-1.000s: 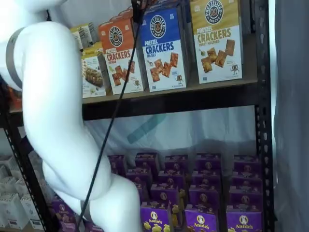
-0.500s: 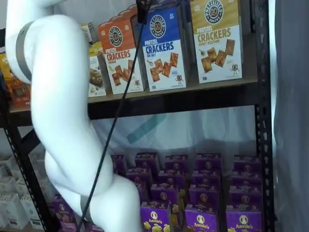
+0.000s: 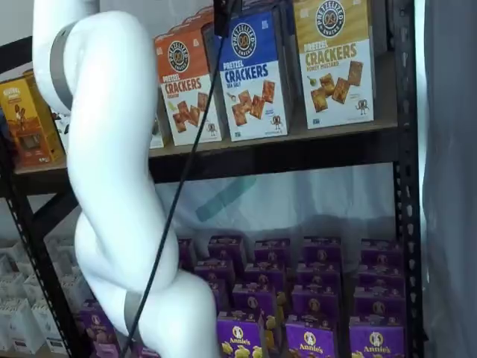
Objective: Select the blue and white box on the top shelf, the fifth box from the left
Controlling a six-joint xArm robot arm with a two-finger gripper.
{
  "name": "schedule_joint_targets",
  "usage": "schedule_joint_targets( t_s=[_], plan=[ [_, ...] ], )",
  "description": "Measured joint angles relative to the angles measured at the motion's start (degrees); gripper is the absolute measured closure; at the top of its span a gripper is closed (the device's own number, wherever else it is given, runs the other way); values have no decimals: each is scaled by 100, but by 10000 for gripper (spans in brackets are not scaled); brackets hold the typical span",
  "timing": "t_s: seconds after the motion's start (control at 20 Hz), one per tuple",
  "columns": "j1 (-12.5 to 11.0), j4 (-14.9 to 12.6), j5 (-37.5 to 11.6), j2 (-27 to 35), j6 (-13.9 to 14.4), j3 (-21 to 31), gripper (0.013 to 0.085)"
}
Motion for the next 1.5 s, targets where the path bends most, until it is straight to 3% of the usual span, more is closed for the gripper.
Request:
schedule_joint_targets(
  t_s=[0.35, 0.8, 1.05, 1.5],
  plan=[
    [-36, 158, 117, 94, 110, -297, 130],
    [182, -266, 207, 369, 168, -757, 130],
    [317, -556, 546, 650, 200, -1144, 130],
    [373, -770, 564, 661, 151, -1159, 130]
  ],
)
